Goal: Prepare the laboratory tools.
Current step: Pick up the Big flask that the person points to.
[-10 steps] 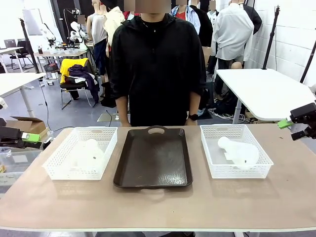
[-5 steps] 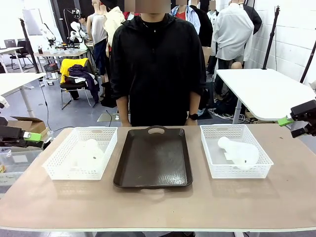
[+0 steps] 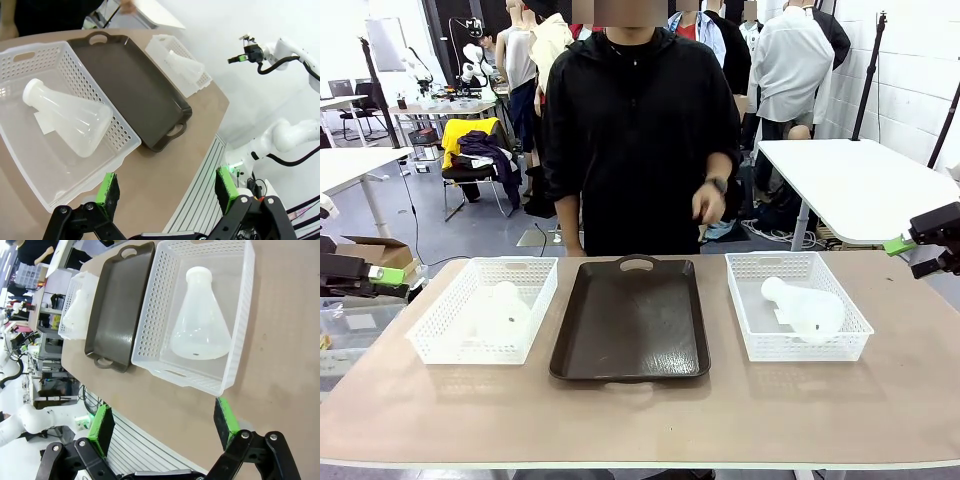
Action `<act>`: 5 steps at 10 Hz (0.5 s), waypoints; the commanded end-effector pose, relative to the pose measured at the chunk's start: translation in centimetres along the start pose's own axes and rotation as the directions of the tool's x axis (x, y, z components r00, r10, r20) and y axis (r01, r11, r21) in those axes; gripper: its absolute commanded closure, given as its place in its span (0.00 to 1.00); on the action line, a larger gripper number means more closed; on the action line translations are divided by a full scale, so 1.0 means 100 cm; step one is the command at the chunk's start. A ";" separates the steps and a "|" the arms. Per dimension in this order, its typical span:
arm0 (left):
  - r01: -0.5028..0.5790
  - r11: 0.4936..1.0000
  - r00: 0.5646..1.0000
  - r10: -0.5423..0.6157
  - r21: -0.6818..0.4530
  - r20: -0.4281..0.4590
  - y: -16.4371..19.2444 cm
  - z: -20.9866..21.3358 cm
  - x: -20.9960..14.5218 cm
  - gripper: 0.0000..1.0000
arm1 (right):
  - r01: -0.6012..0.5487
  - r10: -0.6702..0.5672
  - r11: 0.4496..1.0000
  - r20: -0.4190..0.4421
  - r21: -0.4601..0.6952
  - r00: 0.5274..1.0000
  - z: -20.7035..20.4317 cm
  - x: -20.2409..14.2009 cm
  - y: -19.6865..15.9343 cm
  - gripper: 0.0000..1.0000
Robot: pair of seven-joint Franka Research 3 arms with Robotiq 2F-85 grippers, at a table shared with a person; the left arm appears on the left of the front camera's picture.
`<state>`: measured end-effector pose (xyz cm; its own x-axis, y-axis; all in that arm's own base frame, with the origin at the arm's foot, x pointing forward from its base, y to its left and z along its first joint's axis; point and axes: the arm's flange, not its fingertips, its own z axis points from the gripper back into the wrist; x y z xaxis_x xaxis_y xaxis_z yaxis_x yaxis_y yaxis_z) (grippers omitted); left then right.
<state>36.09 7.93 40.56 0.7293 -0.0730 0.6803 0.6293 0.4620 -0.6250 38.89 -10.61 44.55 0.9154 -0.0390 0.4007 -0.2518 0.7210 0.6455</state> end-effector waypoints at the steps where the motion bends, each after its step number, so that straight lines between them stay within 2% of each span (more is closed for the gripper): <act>1: 0.001 1.000 1.000 -0.001 0.001 -0.004 0.000 0.001 -0.001 0.00 | 0.000 0.000 1.000 -0.002 0.008 1.000 -0.002 0.000 0.000 0.00; 5: 0.001 1.000 1.000 -0.001 0.001 -0.004 0.000 0.001 -0.001 0.00 | 0.000 0.000 1.000 -0.002 0.008 1.000 -0.002 0.000 0.000 0.00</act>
<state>36.09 7.91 40.56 0.7295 -0.0741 0.6800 0.6291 0.4630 -0.6244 38.90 -10.56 44.56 0.9155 -0.0377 0.4006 -0.2525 0.7214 0.6449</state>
